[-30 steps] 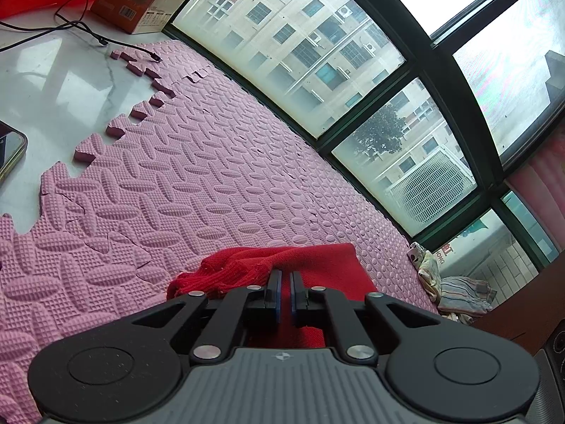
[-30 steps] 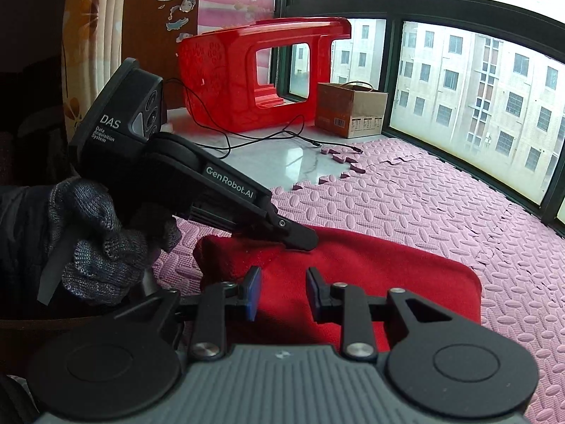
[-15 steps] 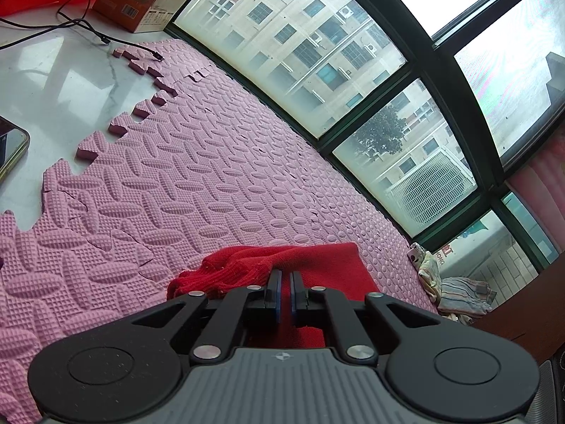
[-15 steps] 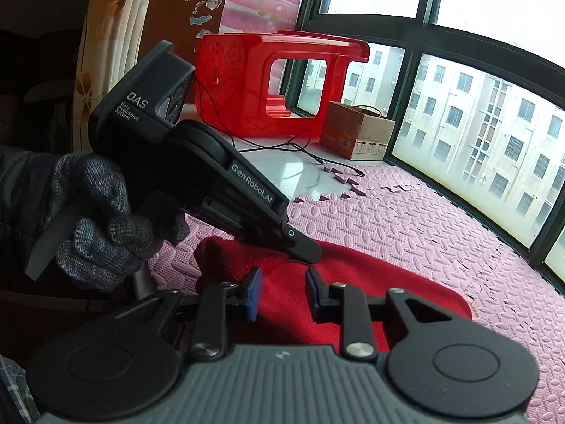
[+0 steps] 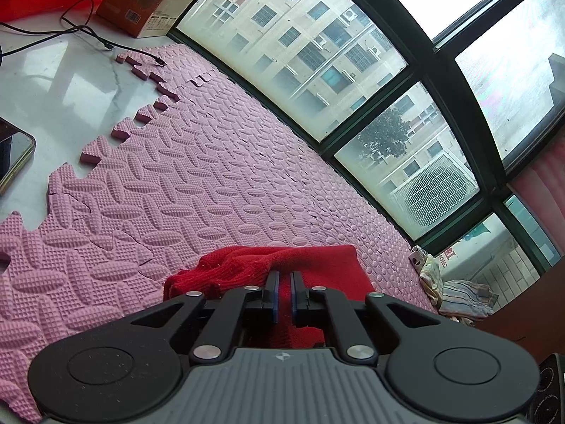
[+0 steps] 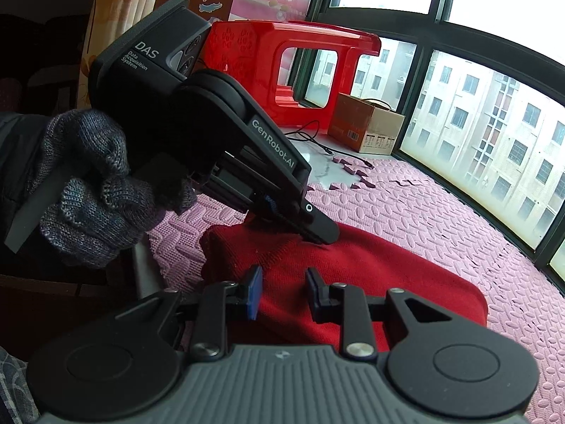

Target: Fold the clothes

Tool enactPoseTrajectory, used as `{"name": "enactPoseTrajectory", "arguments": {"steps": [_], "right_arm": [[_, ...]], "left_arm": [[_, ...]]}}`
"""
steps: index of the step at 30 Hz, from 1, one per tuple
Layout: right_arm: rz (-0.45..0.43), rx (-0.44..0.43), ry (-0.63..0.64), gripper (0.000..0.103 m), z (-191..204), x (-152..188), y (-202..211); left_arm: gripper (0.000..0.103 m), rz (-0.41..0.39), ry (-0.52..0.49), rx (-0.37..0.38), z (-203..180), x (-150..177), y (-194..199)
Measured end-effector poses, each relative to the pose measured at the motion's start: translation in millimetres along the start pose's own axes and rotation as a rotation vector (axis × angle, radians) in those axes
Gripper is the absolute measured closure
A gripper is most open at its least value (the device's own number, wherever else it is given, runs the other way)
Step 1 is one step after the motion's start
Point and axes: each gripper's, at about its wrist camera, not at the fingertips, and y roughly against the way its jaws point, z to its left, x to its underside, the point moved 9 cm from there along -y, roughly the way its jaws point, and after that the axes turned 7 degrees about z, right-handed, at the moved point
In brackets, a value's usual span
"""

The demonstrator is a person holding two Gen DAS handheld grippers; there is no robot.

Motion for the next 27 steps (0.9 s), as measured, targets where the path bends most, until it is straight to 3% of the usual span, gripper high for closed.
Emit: {"name": "enactPoseTrajectory", "arguments": {"steps": [8, 14, 22, 27], "right_arm": [[-0.005, 0.001, -0.005, 0.076, -2, -1, 2], [-0.007, 0.001, -0.009, 0.076, -2, 1, 3], [-0.01, 0.004, -0.03, 0.075, -6, -1, 5], [-0.016, 0.0, -0.069, 0.067, -15, -4, 9]], "left_arm": [[0.08, -0.088, -0.093, -0.15, -15, 11, 33], [0.059, -0.093, -0.067, -0.26, 0, 17, 37], [0.054, -0.06, -0.003, -0.251, 15, 21, 32], [0.052, -0.034, 0.044, -0.219, 23, 20, 27]]}}
